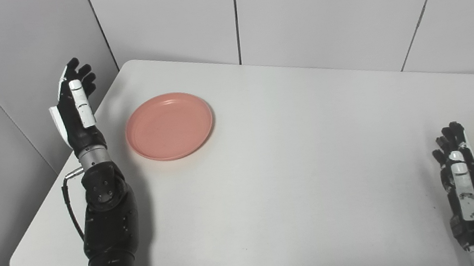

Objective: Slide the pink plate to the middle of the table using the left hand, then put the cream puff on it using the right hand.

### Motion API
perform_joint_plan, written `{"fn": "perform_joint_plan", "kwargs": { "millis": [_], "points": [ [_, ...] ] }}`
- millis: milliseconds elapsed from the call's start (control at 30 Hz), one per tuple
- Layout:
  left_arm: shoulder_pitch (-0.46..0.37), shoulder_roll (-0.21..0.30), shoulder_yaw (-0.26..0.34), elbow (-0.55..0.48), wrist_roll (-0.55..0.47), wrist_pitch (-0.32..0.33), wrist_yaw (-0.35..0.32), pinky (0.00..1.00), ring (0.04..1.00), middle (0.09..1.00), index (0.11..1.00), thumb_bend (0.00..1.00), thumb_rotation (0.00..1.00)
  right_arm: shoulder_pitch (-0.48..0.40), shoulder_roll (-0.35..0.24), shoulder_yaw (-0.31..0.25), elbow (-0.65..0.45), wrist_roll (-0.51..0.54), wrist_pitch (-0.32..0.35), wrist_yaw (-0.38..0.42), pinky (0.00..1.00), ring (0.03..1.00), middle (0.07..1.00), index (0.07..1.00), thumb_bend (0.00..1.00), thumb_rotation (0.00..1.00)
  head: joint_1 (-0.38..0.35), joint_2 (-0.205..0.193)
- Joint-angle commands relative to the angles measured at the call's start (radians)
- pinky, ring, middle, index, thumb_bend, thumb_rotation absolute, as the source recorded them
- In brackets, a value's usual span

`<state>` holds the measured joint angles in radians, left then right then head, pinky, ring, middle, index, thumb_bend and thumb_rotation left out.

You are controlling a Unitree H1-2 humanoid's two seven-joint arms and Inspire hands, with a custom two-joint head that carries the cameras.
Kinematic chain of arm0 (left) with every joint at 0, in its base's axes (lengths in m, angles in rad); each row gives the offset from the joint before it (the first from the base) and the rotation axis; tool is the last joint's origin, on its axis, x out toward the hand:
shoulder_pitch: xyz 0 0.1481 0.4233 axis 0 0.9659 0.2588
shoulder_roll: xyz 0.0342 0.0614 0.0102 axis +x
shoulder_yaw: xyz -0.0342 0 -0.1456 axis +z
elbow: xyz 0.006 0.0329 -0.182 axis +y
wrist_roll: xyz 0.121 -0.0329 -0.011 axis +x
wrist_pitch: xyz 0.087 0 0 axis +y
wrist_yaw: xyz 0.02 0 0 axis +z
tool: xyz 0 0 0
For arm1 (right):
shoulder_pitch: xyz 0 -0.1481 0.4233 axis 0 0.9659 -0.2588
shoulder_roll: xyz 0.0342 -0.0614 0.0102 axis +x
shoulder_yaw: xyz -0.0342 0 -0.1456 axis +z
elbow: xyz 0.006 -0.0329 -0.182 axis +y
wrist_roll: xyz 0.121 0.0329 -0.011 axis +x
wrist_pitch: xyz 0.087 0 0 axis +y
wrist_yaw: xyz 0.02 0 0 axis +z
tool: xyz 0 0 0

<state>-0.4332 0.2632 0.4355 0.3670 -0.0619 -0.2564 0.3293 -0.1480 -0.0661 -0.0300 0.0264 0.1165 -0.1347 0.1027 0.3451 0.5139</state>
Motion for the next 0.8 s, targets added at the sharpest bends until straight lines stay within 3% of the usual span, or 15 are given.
{"fn": "perform_joint_plan", "kwargs": {
  "millis": [0,133,333,533,767],
  "points": [
    [-0.040,0.030,0.000,0.002,0.010,0.013,0.017,0.79,0.770,0.767,0.776,0.68,1.00,0.009,0.001,-0.002,0.013,0.005,-0.050,0.005,1.00,1.000,1.000,1.000,0.59,0.90,-0.001,0.000],
    [-0.045,0.046,0.000,0.056,0.008,0.018,0.029,0.80,0.778,0.778,0.786,0.67,1.00,0.008,0.003,-0.002,0.013,0.009,-0.054,0.006,1.00,1.000,1.000,1.000,0.59,0.90,-0.003,0.005],
    [-0.047,0.048,-0.011,0.106,-0.001,0.025,0.023,0.92,0.821,0.778,0.788,0.64,1.00,0.007,0.006,-0.003,0.011,0.010,-0.074,0.004,1.00,1.000,1.000,1.000,0.59,0.90,-0.008,0.010],
    [-0.056,0.050,-0.016,0.166,-0.044,-0.006,-0.011,0.86,0.780,0.757,0.762,0.57,1.00,0.009,0.008,0.000,0.003,0.006,-0.072,-0.001,1.00,1.000,1.000,1.000,0.61,0.92,-0.005,0.010],
    [-0.039,0.046,-0.039,0.117,-0.085,0.102,-0.062,0.89,0.825,0.805,0.806,0.60,1.00,0.007,0.005,-0.002,0.006,0.013,-0.079,0.004,1.00,1.000,1.000,1.000,0.62,0.91,-0.004,0.012]
  ]
}}
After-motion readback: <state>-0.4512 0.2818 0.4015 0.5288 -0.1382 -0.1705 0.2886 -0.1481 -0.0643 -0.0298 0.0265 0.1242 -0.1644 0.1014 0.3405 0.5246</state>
